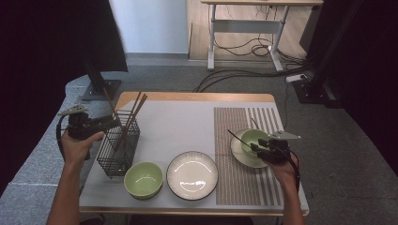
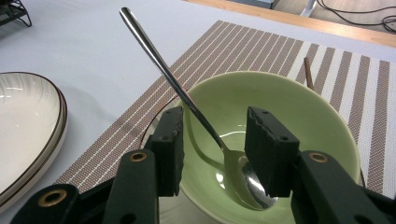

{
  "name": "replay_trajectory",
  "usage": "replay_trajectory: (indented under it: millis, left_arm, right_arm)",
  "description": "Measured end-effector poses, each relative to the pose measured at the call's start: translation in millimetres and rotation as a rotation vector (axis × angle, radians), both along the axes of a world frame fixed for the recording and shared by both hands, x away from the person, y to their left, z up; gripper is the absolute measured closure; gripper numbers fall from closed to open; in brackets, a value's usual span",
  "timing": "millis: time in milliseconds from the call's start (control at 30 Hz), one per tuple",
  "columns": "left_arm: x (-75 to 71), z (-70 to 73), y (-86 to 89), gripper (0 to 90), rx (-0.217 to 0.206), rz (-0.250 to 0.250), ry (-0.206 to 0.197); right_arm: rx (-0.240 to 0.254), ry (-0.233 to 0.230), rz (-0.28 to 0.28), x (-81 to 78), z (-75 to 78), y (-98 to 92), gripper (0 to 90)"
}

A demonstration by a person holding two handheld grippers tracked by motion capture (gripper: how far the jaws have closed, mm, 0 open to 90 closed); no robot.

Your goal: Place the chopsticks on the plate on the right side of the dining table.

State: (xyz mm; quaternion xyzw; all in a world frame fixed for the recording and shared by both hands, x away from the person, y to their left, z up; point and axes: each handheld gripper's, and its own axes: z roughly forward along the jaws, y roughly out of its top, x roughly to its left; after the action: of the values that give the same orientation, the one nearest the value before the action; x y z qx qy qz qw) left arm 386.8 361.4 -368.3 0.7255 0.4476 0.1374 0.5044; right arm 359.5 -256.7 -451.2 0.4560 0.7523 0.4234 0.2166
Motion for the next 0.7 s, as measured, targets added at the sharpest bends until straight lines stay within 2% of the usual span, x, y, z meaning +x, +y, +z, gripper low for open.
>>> replay_trajectory:
  millis: [700]
  left_arm:
    - [15.2,-11.1,5.4,50.6,0.024,0.041,0.019]
  right_arm:
    - [-0.020,0.021,-0.011,2.4,-5.0,0.5,57.3]
